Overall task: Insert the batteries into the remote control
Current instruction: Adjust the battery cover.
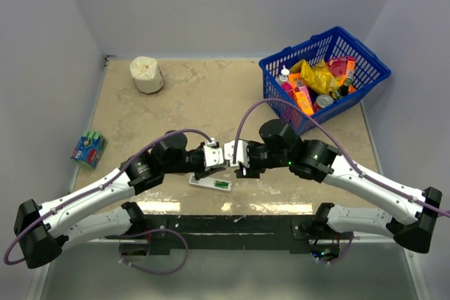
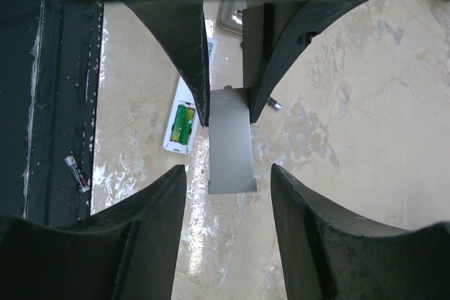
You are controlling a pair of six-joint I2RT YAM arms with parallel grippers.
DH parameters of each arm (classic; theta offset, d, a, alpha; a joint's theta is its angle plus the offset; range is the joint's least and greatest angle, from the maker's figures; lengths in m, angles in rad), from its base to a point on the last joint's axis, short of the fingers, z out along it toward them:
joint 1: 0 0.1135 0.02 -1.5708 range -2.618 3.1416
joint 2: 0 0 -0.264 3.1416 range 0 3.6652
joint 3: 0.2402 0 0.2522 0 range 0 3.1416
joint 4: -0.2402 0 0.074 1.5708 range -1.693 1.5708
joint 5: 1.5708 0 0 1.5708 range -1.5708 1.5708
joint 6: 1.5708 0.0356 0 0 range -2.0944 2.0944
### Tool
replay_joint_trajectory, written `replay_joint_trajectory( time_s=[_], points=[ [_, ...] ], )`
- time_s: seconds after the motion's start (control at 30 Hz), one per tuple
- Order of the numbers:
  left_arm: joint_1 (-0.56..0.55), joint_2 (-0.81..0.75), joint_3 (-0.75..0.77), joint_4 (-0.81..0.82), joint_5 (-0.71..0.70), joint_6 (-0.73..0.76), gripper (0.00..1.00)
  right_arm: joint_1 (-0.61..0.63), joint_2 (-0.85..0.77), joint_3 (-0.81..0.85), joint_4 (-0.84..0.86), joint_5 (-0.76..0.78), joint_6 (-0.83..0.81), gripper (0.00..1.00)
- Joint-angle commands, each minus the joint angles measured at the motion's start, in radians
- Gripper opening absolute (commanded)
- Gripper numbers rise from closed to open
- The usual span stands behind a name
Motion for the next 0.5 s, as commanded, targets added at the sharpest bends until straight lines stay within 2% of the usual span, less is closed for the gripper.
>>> replay_joint_trajectory(
  time_s=[0.0,0.27,0.47],
  points=[
    [0.012,0.004,0.043,0.038,0.005,-0.032,0.02,0.014,0.003,-0.005,-0.015,0.044,-0.025,0.53],
    [0.035,-0.007,0.038,0.044,0.03,-0.041,0.01,0.02,0.002,-0.017,-0.006,0.073,-0.034,0.47],
    [0.051,-0.012,0.035,0.061,0.053,-0.052,0.0,0.021,0.002,-0.031,0.014,0.043,-0.037,0.47]
  ],
)
